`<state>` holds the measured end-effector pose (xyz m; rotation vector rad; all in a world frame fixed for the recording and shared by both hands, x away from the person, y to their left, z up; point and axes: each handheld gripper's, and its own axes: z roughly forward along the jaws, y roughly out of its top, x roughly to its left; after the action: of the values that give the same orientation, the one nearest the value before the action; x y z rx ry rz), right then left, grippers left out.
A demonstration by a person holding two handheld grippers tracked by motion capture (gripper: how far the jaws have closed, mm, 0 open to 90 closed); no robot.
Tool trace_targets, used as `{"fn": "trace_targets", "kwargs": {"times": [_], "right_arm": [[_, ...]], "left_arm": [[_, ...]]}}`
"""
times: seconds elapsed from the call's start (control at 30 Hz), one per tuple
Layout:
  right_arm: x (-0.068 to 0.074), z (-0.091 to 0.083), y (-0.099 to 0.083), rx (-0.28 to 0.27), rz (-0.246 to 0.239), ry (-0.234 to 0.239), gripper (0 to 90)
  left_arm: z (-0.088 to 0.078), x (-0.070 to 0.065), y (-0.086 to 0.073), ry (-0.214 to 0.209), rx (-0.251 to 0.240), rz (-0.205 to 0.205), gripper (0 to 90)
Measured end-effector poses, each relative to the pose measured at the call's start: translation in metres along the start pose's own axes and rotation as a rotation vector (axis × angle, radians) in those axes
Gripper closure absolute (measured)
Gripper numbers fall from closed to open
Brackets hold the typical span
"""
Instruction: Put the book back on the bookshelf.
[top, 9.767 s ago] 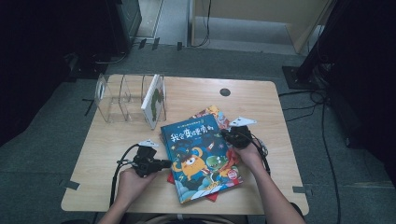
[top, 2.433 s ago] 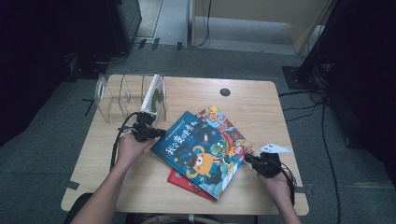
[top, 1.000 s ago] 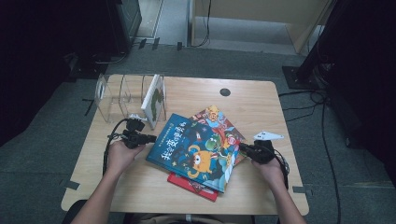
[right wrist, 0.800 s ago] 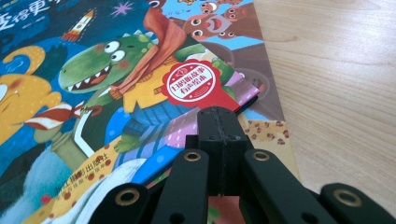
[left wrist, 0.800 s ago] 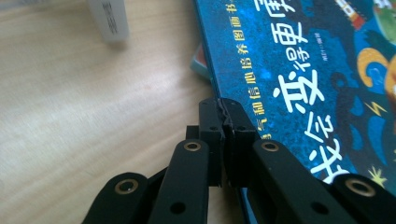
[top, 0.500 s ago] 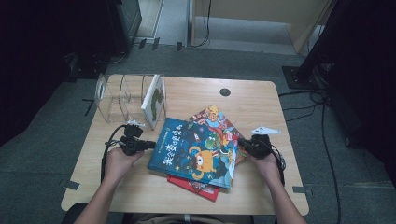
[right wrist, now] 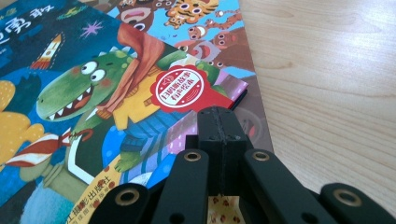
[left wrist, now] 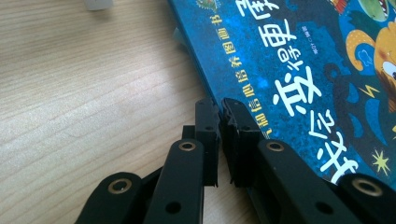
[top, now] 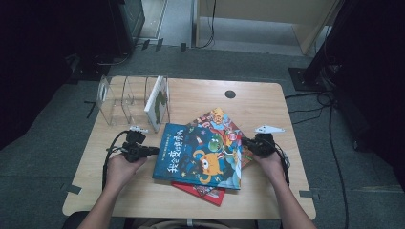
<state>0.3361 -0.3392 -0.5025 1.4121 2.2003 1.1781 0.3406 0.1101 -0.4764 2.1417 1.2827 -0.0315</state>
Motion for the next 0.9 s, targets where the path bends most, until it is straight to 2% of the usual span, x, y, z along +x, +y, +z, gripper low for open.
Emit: {"fn": "trace_targets", "kwargs": {"times": [0.17,0.27,0.3,0.33,0.4,0.5,0.6,0.67,0.7,0.77,0.9], "right_arm": [[0.002,0.003,0.002,-0.006,-0.005,-0.017,89.1],[0.001,0.003,0.003,-0.009,0.004,-0.031,78.7],[0.001,0.003,0.003,-0.009,0.004,-0.031,78.7],[-0.001,0.001,0.003,-0.011,0.023,-0.025,73.0],[-0.003,0.0,0.003,-0.007,0.028,-0.018,70.6],[-0.001,-0.002,0.002,0.0,0.021,-0.011,71.9],[0.004,-0.004,0.001,0.005,-0.009,-0.023,73.6],[0.007,-0.006,0.0,0.002,-0.028,-0.019,75.4],[0.009,-0.007,-0.001,0.008,-0.026,-0.023,75.6],[0.01,-0.008,-0.001,0.02,-0.024,-0.017,77.3],[0.012,-0.013,-0.004,0.016,-0.04,-0.027,84.7]], "left_arm": [[-0.003,0.001,-0.001,-0.001,-0.014,-0.008,80.0],[-0.004,0.0,0.0,0.032,-0.025,0.0,78.8],[-0.004,0.0,0.0,0.032,-0.025,0.0,77.4],[-0.004,0.0,0.0,0.043,-0.025,0.004,76.5],[-0.005,0.002,0.001,0.044,-0.026,0.003,75.5],[-0.006,0.004,0.002,0.04,-0.031,-0.005,71.9],[-0.006,0.006,0.003,0.029,-0.039,-0.007,67.3],[-0.006,0.006,0.004,0.008,-0.038,-0.016,64.3],[-0.005,0.006,0.004,-0.005,-0.036,-0.017,62.5],[-0.005,0.005,0.004,-0.004,-0.04,-0.014,60.0],[-0.002,0.004,0.005,-0.027,-0.038,-0.013,56.6]]}}
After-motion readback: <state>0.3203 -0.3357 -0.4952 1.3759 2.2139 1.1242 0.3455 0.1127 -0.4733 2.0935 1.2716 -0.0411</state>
